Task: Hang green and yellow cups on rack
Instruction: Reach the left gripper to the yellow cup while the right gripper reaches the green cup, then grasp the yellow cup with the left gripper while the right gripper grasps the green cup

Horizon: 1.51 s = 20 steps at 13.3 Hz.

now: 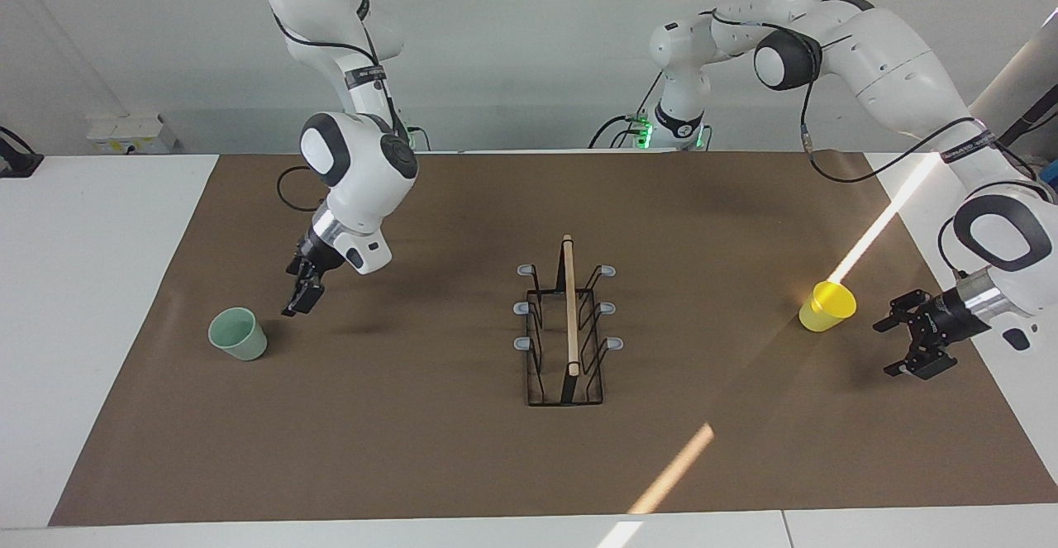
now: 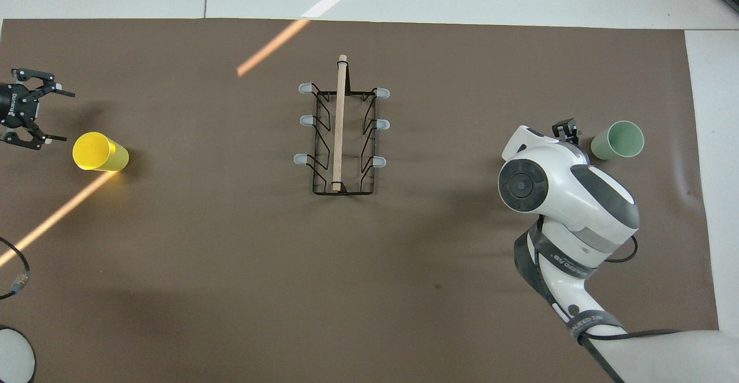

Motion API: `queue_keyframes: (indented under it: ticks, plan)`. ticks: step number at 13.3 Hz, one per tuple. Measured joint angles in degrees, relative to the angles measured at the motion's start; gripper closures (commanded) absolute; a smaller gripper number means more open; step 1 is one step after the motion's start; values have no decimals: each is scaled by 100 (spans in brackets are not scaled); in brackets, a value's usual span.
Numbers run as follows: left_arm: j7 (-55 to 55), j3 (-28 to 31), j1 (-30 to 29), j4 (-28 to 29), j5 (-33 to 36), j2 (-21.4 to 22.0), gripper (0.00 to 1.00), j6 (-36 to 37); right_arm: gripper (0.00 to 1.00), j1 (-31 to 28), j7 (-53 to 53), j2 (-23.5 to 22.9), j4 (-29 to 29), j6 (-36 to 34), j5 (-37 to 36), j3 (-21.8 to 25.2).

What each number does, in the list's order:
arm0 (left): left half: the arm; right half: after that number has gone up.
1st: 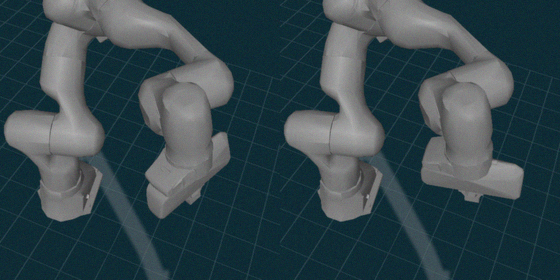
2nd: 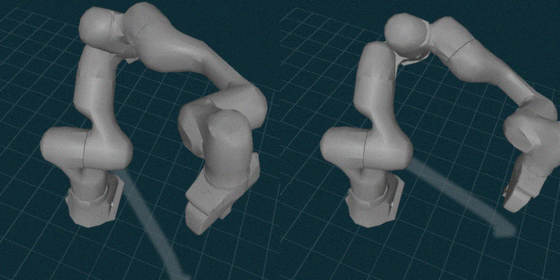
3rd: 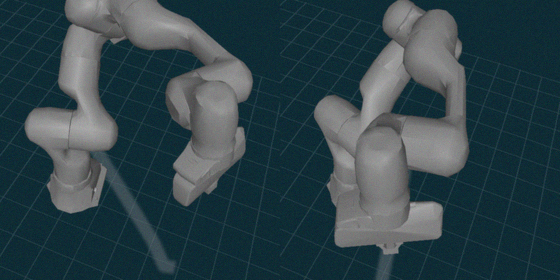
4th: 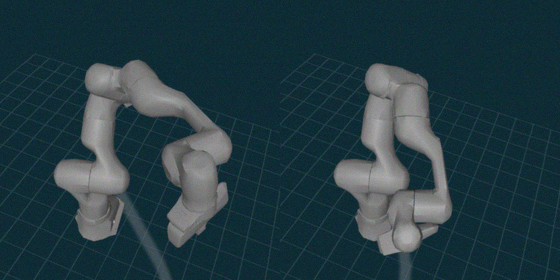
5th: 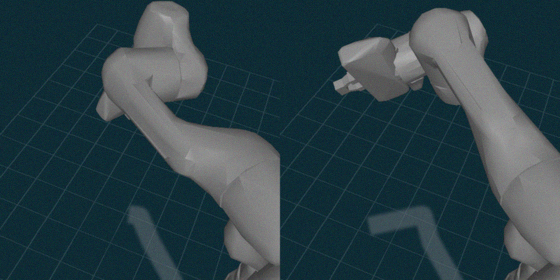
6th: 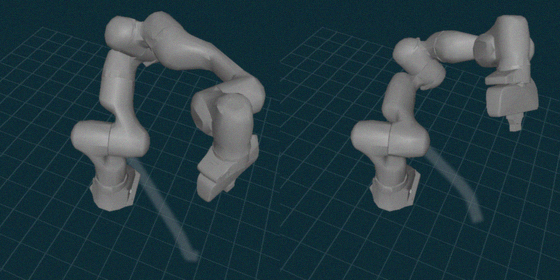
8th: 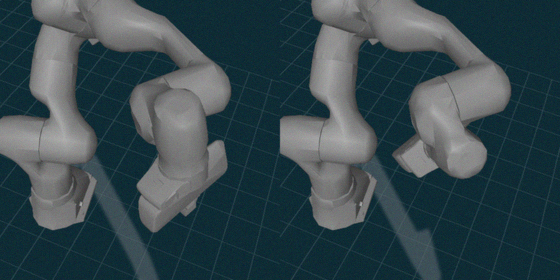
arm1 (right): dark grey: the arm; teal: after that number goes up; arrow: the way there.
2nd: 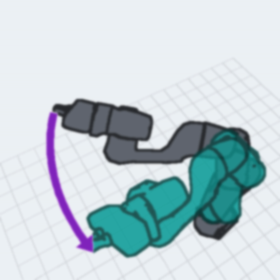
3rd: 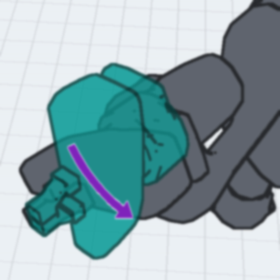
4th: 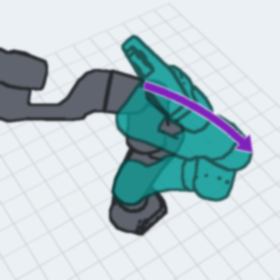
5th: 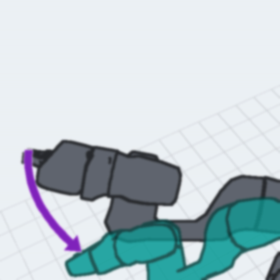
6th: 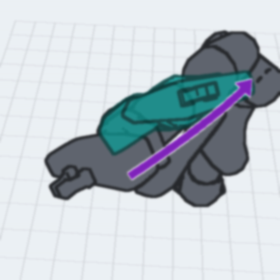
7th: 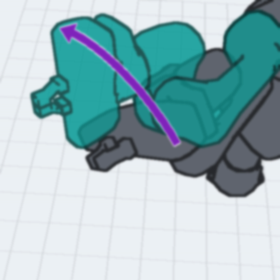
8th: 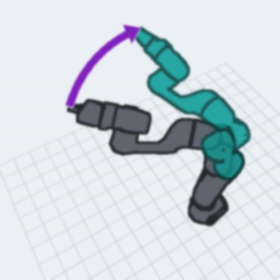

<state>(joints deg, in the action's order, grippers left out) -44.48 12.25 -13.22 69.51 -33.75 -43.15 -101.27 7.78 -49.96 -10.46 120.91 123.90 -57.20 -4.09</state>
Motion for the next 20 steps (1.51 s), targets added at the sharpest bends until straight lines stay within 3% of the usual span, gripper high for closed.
queue_keyframes:
  ticks: [7,13,20]
  plan:
    - [-595,6,-110,1395,-631,762,0,-40,0,-120,774,-739,68,111,-1345,7]
    - [-818,22,-137,2827,-1577,1287,0,-725,0,-645,786,-929,114,353,-2522,12]
    - [-897,-37,88,3229,-1779,1466,0,-1005,0,-1130,931,-948,241,773,-3652,13]
